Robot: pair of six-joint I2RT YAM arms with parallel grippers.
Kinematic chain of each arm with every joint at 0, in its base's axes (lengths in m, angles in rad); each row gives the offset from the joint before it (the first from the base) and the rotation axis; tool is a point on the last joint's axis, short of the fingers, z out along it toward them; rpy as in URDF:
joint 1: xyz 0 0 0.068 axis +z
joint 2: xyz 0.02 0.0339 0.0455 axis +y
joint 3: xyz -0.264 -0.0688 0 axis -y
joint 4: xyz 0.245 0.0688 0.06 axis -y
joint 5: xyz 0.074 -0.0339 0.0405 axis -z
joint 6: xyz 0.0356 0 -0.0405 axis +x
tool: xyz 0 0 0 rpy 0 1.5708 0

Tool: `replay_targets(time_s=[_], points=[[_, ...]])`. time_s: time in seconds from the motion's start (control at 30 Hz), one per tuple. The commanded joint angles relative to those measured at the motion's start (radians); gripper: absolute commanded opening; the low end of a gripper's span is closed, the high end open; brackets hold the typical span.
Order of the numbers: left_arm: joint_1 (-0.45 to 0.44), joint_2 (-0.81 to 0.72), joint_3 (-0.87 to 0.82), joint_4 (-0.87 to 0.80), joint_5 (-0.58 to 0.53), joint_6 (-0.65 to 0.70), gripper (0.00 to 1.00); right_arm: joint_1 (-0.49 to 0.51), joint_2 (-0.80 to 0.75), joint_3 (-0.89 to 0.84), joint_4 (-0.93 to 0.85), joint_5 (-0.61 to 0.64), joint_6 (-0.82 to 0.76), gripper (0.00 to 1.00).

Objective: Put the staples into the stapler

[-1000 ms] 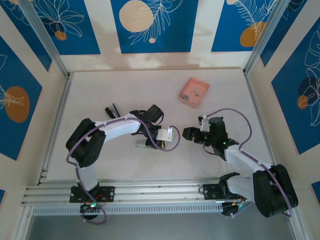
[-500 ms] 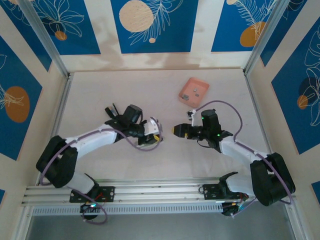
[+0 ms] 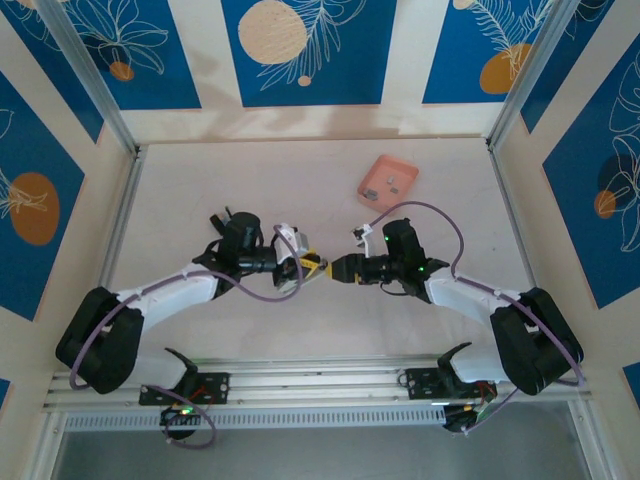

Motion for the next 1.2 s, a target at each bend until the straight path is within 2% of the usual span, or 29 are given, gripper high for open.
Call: replay_targets(time_s=[0.0,0.13,0.27,0.47,0.53,0.87,1.03,1.17], points=[[0.010,-0.030,-0.008,0.133,0.086,-0.050,0.04,0.000,0.019,0.020,0.020,-0.014,0.035,0.57],[0.010,-0.030,-0.015,0.169,0.116,-0.071,0.03,-0.012,0.030,0.017,0.052,-0.003,0.069,0.54],[0.011,-0.034,-0.020,0.203,0.143,-0.097,0.03,-0.025,0.050,0.012,0.065,0.014,0.103,0.38],[0.011,-0.034,-0.013,0.238,0.161,-0.128,0.03,-0.021,0.081,-0.017,0.182,-0.003,0.156,0.19],[0.010,-0.042,-0.011,0.247,0.152,-0.135,0.03,-0.026,0.085,-0.036,0.209,0.008,0.174,0.16],[0.039,-0.114,0.000,0.266,0.108,-0.174,0.01,-0.106,0.140,-0.175,0.349,0.048,0.329,0.12],[0.055,-0.161,0.004,0.294,0.105,-0.212,0.01,-0.118,0.181,-0.182,0.362,0.053,0.359,0.12],[0.063,-0.204,0.036,0.291,0.060,-0.229,0.01,-0.116,0.226,-0.183,0.389,0.052,0.385,0.13]])
